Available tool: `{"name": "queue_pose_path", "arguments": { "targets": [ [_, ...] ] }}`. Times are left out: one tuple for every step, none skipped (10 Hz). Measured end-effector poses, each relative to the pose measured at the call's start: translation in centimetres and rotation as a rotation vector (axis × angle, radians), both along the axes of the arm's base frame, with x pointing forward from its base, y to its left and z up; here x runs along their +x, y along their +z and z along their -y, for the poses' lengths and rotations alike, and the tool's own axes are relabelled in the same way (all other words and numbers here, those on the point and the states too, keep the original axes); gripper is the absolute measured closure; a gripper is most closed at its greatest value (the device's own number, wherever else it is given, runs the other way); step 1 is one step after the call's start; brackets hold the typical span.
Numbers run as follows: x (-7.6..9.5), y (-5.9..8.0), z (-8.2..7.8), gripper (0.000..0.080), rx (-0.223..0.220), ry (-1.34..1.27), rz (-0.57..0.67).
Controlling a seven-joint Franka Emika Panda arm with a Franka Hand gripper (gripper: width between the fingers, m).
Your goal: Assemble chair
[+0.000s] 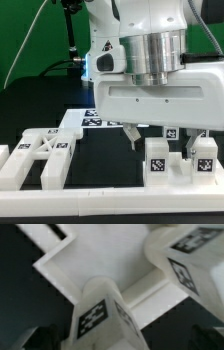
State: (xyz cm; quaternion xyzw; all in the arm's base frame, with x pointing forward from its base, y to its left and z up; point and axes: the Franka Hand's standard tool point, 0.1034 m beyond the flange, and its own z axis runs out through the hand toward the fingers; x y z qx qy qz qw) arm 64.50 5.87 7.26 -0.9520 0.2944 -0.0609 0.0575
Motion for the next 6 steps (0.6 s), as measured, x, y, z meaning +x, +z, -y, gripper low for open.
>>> {"name": "queue_pose_path", "arguments": {
  "targets": [
    [0.0, 0.0, 0.0, 0.0151, -0.006, 0.037, 0.003],
    [0.0, 0.0, 0.3, 0.0151, -0.022, 0.133, 0.010],
    [0.1, -0.1, 1.3, 0.0151, -0.035, 0.197, 0.013],
    [0.1, -0.1, 1.8, 0.0151, -0.066, 0.318, 0.021],
    [0.1, -0.1, 1.9, 0.0151, -0.083, 0.400, 0.025],
    [0.0, -0.3, 1.9, 0.0151, -0.088, 0.406, 0.031]
  ]
}}
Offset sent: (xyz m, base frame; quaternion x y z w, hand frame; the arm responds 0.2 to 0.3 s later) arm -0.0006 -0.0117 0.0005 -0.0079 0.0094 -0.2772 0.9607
